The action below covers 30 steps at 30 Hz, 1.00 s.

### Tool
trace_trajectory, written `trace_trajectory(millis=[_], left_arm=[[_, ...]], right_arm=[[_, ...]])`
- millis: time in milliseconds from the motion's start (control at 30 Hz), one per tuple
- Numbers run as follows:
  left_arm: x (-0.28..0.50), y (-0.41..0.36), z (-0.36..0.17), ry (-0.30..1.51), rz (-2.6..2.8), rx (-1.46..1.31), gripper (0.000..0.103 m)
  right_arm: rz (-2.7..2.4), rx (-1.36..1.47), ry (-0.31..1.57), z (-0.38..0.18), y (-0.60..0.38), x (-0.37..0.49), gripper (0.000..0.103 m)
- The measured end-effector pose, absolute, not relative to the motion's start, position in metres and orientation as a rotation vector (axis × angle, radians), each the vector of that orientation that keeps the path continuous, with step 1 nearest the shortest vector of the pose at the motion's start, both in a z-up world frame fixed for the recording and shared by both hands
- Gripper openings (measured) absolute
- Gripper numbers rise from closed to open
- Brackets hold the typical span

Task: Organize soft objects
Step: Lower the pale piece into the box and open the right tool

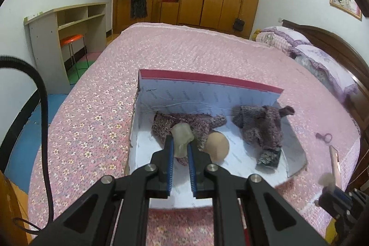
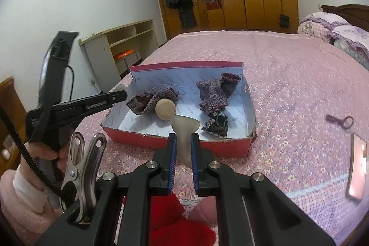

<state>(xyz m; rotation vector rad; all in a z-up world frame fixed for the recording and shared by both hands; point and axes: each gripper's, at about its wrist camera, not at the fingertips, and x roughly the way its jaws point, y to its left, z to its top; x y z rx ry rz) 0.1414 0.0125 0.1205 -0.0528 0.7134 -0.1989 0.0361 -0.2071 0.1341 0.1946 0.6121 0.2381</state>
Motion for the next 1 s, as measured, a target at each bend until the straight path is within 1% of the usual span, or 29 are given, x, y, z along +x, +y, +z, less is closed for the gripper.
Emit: trace_trajectory(millis=[233, 600, 1000], left_arm=[[0.159, 0.01, 0.105, 0.719, -0.182, -0.027, 0.012], [0.185, 0.012, 0.076, 0.791, -0.145, -0.076, 0.012], [0.182, 0.006, 0.067, 0.748, -0.12, -0.038, 0.012]], right_arm=[[0.241, 0.181, 0.616, 0.134, -0.204, 0.049, 0.013], [0.24, 0.169, 0.625, 0.138, -0.205, 0.094, 0.013], [0.253, 0.142, 0.704, 0.119, -0.187, 0.164, 0.013]])
